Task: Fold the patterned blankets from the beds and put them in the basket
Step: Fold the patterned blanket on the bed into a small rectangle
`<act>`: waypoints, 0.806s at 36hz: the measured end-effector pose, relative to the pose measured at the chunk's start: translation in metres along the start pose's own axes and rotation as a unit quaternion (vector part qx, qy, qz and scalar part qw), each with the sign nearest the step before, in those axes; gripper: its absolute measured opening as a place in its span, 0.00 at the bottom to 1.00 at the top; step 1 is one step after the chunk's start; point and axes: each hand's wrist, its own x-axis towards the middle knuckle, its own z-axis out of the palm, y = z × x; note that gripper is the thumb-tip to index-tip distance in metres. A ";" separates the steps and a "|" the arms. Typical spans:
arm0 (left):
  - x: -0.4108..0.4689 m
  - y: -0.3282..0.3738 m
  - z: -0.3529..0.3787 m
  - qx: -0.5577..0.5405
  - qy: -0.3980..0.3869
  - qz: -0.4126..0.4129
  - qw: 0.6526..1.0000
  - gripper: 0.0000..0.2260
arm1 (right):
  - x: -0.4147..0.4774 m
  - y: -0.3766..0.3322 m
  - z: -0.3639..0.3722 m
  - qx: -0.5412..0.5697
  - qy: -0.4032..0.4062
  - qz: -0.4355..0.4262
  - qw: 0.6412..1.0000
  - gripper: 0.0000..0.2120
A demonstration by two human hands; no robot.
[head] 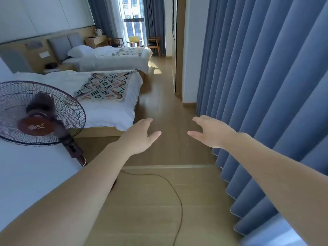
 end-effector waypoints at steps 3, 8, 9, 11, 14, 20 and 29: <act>0.026 -0.013 0.003 0.006 -0.012 -0.008 1.000 0.31 | 0.026 0.005 0.008 0.002 0.000 0.018 1.000 0.31; 0.064 -0.024 0.018 0.016 -0.045 -0.008 0.999 0.30 | 0.061 0.017 0.021 -0.008 -0.024 0.033 0.999 0.31; 0.071 -0.025 0.021 0.017 -0.049 -0.007 0.999 0.30 | 0.069 0.021 0.023 -0.009 -0.026 0.036 0.999 0.31; 0.087 -0.026 0.030 0.015 -0.056 -0.007 0.998 0.30 | 0.085 0.030 0.027 -0.007 -0.028 0.038 0.999 0.31; 0.112 -0.027 0.044 0.011 -0.066 -0.011 0.998 0.29 | 0.111 0.046 0.035 -0.007 -0.043 0.039 0.998 0.32; 0.179 -0.026 0.070 0.020 -0.068 -0.035 0.997 0.29 | 0.183 0.085 0.040 -0.014 -0.056 0.019 0.998 0.32; 0.295 0.000 0.090 0.017 -0.061 -0.085 0.994 0.30 | 0.294 0.158 0.020 -0.009 -0.072 -0.033 0.997 0.30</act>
